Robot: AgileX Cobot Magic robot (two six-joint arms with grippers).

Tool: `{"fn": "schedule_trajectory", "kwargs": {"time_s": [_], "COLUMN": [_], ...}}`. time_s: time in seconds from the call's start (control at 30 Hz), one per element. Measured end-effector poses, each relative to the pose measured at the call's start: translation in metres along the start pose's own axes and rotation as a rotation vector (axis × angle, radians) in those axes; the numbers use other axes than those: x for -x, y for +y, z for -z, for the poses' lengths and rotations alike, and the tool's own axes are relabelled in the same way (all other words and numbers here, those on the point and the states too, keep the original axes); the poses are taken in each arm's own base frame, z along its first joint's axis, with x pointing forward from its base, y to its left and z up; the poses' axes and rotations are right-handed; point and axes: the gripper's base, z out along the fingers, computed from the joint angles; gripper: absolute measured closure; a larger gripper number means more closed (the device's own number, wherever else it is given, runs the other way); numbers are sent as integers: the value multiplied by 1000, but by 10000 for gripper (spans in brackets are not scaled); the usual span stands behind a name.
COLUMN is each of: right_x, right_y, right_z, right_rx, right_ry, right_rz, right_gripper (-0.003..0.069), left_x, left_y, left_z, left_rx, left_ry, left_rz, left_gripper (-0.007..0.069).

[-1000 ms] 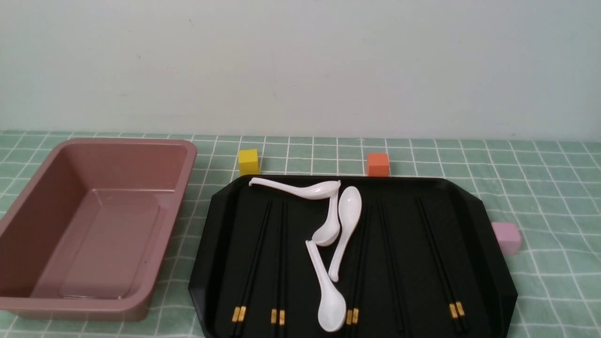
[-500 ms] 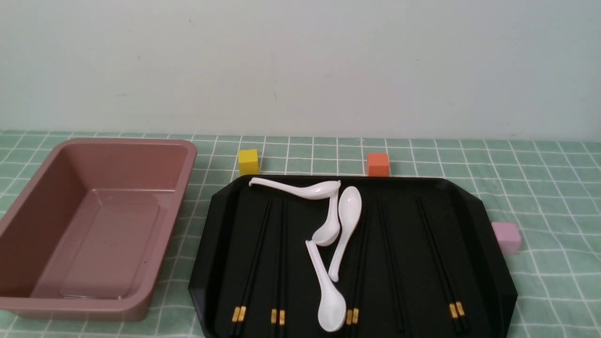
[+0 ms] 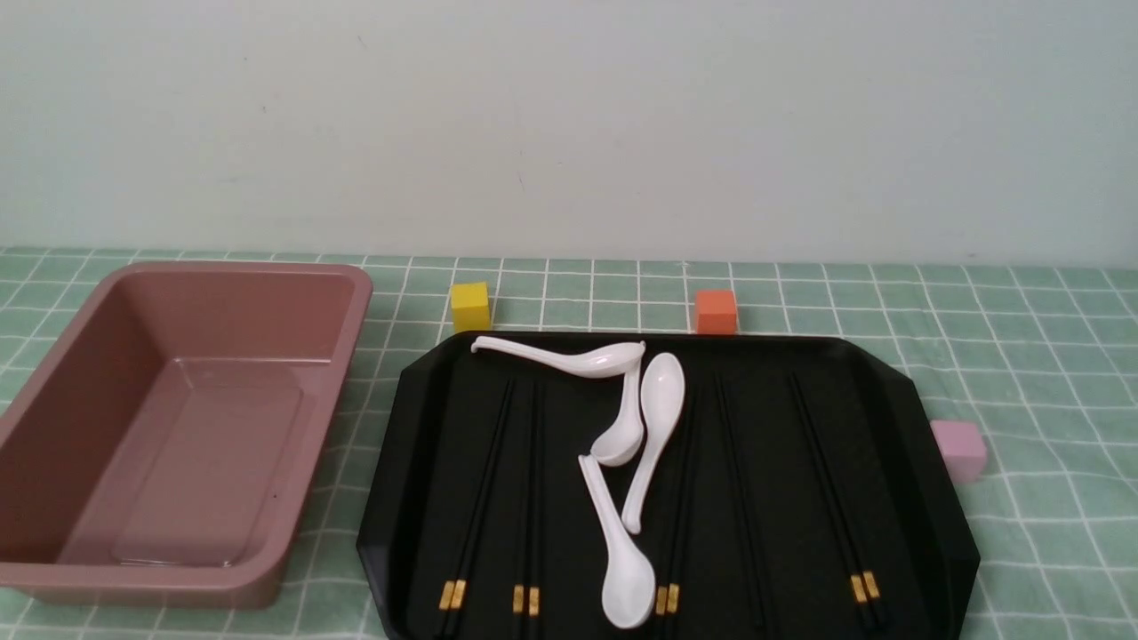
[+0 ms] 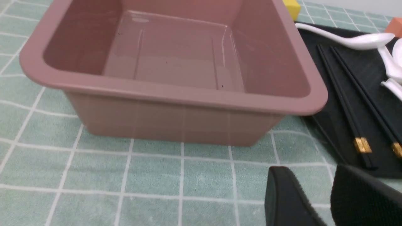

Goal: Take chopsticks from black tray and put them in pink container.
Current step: 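Reach over to the black tray and grasp a pair of chopsticks with the left gripper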

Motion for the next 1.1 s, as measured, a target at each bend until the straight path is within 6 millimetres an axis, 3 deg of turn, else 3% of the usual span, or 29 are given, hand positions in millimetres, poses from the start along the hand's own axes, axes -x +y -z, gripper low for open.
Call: {"fn": "schedule_trajectory", "kwargs": {"time_s": [0.03, 0.13, 0.17, 0.2, 0.27, 0.43, 0.67, 0.87, 0.97, 1.1], "right_x": [0, 0, 0, 0, 0, 0, 0, 0, 0, 0], "right_y": [0, 0, 0, 0, 0, 0, 0, 0, 0, 0], "right_z": [0, 0, 0, 0, 0, 0, 0, 0, 0, 0], "right_rx": [0, 0, 0, 0, 0, 0, 0, 0, 0, 0], "right_ry": [0, 0, 0, 0, 0, 0, 0, 0, 0, 0], "right_rz": [0, 0, 0, 0, 0, 0, 0, 0, 0, 0], "right_gripper": [419, 419, 419, 419, 419, 419, 419, 419, 419, 419], "left_x": [0, 1, 1, 2, 3, 9, 24, 69, 77, 66], "left_y": [0, -8, -8, -12, -16, -19, -16, -33, -48, -59], "left_z": [0, 0, 0, 1, 1, 2, 5, 25, 17, -13], "left_rx": [-3, -88, -88, -130, -180, -244, -290, -358, -299, -114], "left_ry": [-1, 4, 3, 19, 39, 34, -102, -149, 107, 668], "left_rz": [11, 402, 413, 615, 846, 1117, 1207, 993, 857, 711], "left_gripper": [386, 386, 386, 386, 386, 386, 419, 622, 637, 637]}}
